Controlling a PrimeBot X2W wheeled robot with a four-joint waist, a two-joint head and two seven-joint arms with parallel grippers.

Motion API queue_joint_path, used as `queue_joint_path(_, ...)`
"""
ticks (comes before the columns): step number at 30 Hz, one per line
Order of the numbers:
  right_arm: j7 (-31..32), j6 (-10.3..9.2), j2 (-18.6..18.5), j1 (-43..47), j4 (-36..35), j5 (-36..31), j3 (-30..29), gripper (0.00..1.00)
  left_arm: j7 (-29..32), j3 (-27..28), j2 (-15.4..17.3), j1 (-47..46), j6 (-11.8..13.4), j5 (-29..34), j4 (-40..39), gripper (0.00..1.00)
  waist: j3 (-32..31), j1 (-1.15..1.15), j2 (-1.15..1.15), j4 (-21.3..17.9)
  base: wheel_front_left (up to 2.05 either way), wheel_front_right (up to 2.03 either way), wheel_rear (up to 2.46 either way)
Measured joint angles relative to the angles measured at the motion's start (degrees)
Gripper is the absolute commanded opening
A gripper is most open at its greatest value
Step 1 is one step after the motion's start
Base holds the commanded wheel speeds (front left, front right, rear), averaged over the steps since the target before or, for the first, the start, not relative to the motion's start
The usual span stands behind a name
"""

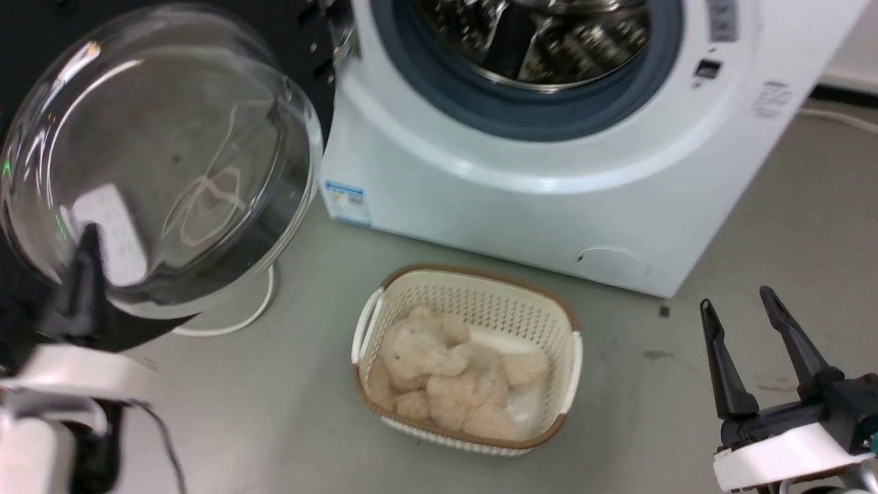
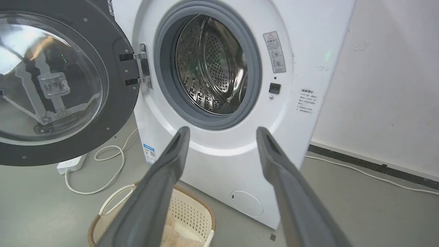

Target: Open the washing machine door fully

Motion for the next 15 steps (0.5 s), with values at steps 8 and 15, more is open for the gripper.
queue_joint_path(8,0.3,0.01,1.8,2.4,-1.4,-2.3,-0.4,1.0,1.7,-5.4,-5.9,9.7,3.6,1.4,-11.3,0.0,-5.3,0.0,0.0,-6.1,0.0,0.0,0.0)
queue_joint_path(15,0.4,0.01,3.1,4.8,-1.7,-2.4,-0.5,1.0,2.0,-8.8,-9.2,16.7,6.9,3.1,-14.1,0.0,-8.2,0.0,0.0,-11.6,0.0,0.0,0.0)
